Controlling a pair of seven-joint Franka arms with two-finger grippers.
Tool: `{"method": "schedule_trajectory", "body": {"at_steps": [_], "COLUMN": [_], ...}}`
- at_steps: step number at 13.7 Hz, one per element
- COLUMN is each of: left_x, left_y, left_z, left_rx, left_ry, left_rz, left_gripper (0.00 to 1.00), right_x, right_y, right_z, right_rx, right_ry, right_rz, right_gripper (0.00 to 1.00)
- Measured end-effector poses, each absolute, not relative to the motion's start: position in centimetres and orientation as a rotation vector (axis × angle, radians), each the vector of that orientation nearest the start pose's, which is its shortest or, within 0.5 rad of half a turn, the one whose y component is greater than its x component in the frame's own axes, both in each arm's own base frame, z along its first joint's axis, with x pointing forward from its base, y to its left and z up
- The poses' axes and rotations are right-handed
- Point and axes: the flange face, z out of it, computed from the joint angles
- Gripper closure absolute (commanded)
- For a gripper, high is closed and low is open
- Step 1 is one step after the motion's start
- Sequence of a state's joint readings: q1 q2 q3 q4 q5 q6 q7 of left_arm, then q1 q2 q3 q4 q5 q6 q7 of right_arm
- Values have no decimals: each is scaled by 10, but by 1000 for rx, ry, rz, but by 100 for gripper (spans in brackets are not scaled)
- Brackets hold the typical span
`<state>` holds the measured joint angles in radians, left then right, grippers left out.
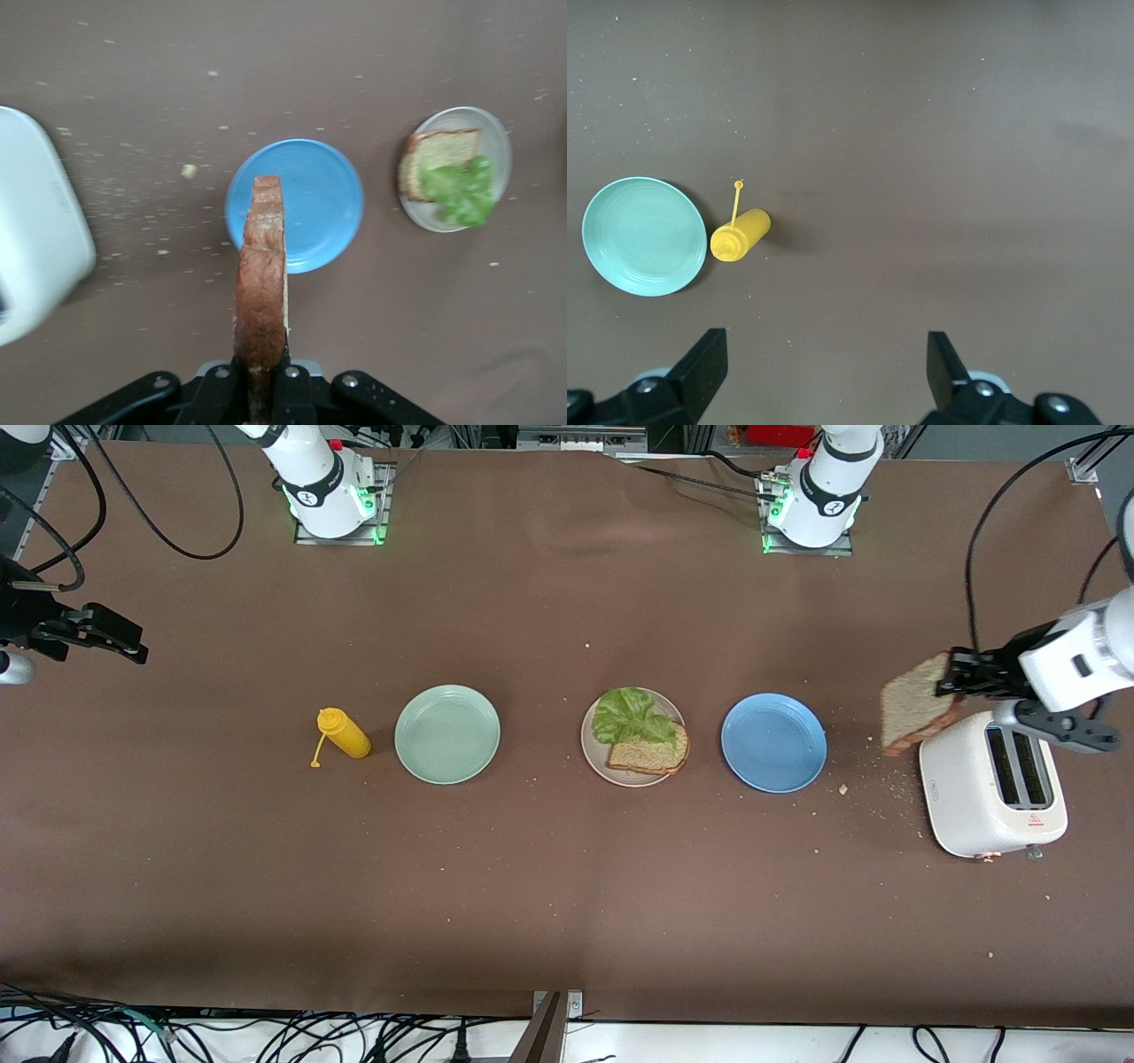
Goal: Make sandwich in beige plate with both arms
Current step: 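Lift the bread slice out of the toaster with the left gripper, then carry the bread slice onto the lettuce on the beige plate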
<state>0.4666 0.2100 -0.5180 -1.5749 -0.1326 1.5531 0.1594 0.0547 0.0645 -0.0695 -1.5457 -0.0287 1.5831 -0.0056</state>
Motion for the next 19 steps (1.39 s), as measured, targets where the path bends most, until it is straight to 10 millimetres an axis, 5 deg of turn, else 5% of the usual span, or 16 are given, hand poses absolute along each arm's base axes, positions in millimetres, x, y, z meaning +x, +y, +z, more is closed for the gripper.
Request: {"method": "schedule_trajectory", "body": {"at_steps": [4,7,13,19], "left_x": [592,588,612,617], "left_y": [-122,-177,-192,-205], "left_z": [493,464,365,260], "left_rx": [-3465,-3572,-3773,-3920], "left_ry": [365,295,83,348], "left_rz": [506,750,1171,1230], "left_gripper": [100,100,100,100], "right_x": [575,574,577,577], "right_y": [-10,-12,-11,-4], "right_z": [601,600,587,587], "right_rx": [-3174,-3174,-3174,-3173], "right_ry": [14,18,15,-5], "right_rz": [45,48,86,85], "right_gripper": [0,0,0,0]}}
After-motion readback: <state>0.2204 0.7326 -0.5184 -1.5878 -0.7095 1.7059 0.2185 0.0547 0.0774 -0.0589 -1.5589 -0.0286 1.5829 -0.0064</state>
